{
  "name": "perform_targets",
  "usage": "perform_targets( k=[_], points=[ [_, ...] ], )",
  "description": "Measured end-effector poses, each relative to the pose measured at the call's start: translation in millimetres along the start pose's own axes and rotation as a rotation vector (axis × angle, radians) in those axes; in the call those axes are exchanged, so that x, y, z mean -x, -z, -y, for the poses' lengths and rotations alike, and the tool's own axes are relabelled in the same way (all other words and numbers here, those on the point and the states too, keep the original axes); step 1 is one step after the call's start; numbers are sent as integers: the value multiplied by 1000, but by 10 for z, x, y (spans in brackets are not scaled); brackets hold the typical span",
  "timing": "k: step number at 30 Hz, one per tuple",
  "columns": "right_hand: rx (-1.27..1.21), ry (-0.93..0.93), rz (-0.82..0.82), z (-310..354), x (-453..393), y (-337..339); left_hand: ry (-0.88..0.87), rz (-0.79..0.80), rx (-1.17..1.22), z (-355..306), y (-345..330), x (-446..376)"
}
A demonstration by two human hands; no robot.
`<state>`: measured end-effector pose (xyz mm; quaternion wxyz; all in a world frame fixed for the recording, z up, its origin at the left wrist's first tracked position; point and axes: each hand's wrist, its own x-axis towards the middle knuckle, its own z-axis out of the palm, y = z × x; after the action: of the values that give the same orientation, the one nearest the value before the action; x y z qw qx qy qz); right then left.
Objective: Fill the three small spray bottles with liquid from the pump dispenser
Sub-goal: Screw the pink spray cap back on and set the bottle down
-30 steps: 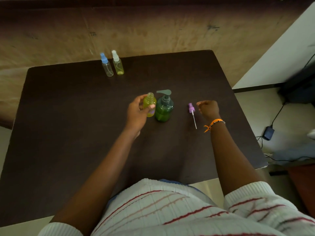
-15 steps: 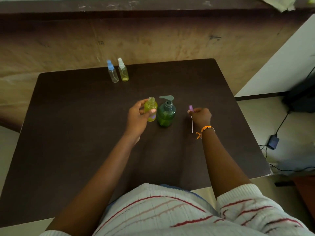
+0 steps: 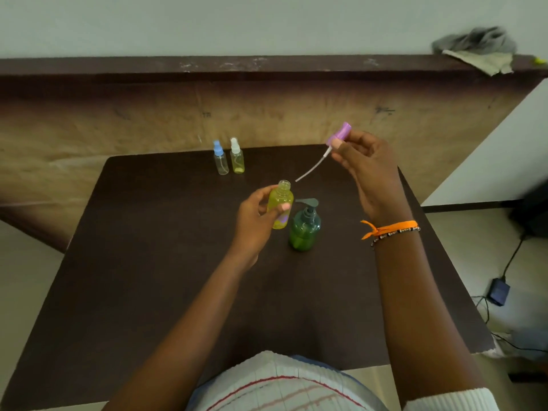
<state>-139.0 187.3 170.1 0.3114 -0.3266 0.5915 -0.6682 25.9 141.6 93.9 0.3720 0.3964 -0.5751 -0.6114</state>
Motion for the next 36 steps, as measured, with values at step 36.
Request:
perform_targets(
  k=[36],
  points=[
    [179, 104, 529, 191, 157, -359, -205, 161, -78, -552, 248, 69]
  ],
)
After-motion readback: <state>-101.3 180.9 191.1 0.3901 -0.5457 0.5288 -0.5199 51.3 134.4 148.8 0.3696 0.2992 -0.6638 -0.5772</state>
